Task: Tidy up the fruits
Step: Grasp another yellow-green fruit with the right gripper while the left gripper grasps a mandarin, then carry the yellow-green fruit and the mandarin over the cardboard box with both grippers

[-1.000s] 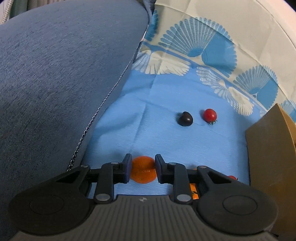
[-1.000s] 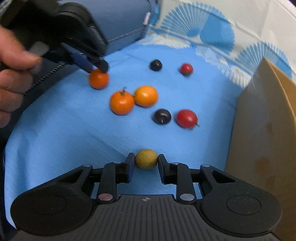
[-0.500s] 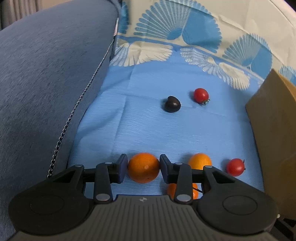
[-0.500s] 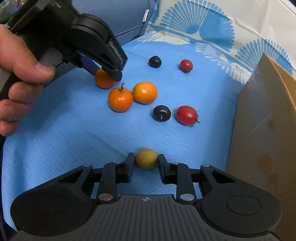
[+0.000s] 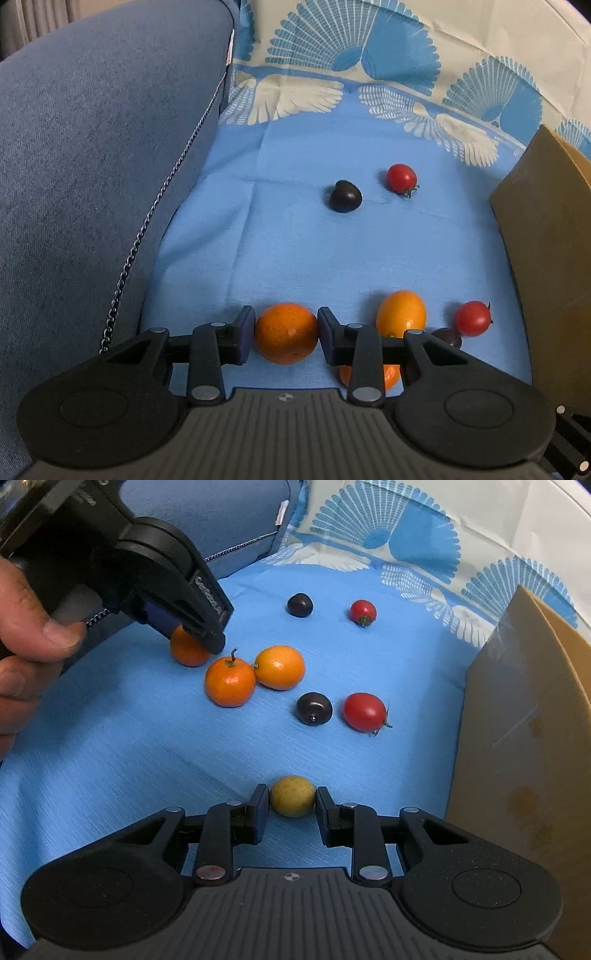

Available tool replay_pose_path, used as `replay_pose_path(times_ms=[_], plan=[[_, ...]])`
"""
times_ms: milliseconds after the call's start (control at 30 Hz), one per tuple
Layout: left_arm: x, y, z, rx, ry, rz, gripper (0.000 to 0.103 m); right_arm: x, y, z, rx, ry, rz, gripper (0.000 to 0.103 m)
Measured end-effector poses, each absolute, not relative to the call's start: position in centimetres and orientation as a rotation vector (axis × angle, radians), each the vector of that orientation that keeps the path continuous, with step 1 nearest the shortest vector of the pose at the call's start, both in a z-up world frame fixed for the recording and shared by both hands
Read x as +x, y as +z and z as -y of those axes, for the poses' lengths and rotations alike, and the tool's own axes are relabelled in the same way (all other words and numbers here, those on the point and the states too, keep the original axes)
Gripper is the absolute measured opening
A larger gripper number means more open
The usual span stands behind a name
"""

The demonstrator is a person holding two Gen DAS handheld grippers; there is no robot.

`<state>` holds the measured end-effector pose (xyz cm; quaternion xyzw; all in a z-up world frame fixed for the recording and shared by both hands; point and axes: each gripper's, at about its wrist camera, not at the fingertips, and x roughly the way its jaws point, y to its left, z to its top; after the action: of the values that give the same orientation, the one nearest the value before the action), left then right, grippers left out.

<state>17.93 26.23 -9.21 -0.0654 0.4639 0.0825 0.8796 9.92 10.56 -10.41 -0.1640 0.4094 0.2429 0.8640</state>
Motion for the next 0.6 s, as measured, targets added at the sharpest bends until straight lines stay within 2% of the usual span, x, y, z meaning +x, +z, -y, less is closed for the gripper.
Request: replay_pose_path(times_ms=[300,600], plan=[[18.1,-9.3,-26.3,-0.133,0.181,-0.961,0.041,10.0,-10.3,-10.3,-0.333,0.513,-0.863,0.028],[17.0,-7.1,-25.5,-0.148,0.171,-0.855,0.041,9.5,-8.3,-9.6,-0.277,0.504,-0.776,0.028]])
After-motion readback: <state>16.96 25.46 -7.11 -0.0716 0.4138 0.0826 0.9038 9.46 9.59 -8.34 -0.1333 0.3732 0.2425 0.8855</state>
